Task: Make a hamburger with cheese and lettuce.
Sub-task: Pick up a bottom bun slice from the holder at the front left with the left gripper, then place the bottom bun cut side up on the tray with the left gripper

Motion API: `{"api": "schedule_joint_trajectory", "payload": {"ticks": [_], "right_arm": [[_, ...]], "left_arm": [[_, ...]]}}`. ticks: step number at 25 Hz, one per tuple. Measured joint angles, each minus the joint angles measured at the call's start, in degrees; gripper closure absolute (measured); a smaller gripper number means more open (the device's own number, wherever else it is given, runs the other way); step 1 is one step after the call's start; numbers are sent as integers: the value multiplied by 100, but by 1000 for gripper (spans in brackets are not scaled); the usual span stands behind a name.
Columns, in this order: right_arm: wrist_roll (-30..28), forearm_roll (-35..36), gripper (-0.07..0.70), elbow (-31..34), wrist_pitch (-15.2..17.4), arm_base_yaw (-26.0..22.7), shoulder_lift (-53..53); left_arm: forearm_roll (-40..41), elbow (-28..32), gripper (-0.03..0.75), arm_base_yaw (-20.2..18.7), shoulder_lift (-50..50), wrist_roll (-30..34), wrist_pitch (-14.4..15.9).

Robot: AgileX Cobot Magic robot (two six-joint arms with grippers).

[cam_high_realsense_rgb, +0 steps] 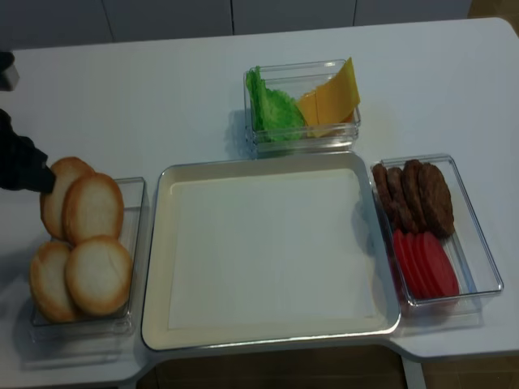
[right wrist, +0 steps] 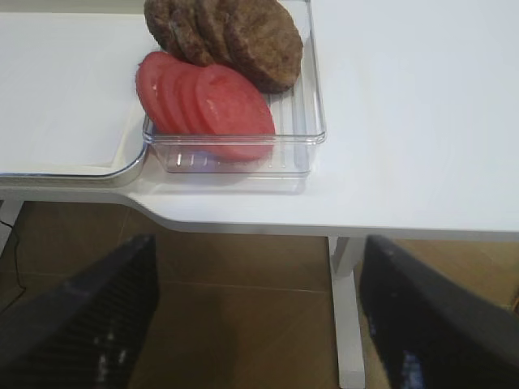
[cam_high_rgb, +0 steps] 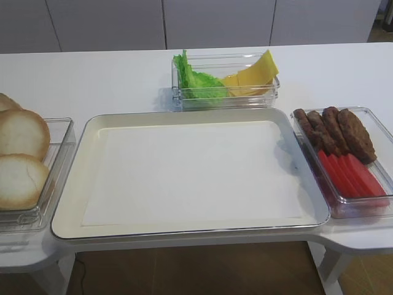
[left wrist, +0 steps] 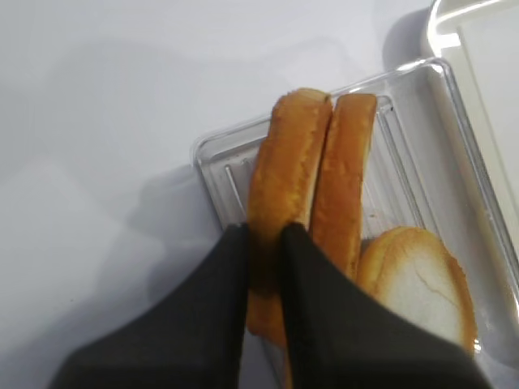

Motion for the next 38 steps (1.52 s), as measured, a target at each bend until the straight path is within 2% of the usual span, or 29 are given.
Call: {"api": "schedule_joint_trajectory", "payload": {"ticks": [7,15,19,23,26,32,35,38], "right_arm": [[0,0,44,0,0,0,0],[0,0,57,0,0,0,0],[0,0,86,0,0,0,0],[0,0,97,0,0,0,0],[0,0,97,0,0,0,0],[0,0,111,0,0,0,0],[0,0,125,0,0,0,0],[0,0,143,0,0,0,0]], "left_arm": [[313,-133,645,0,-497,-98,0],[426,-776,645,0,-1065,-560,135],[67,-845,645,0,-1293,-626,293],[-865,-845,645,-91,-1327,-626,514],[-1226,-845,645,-437,-1327,-585,643],[-1328,-845,645,-1666,-1240,-530,694],[-1368,-845,645,-2293,-966,-738,694],[-1380,-845,646,-2753,-576,-1092,617]]}}
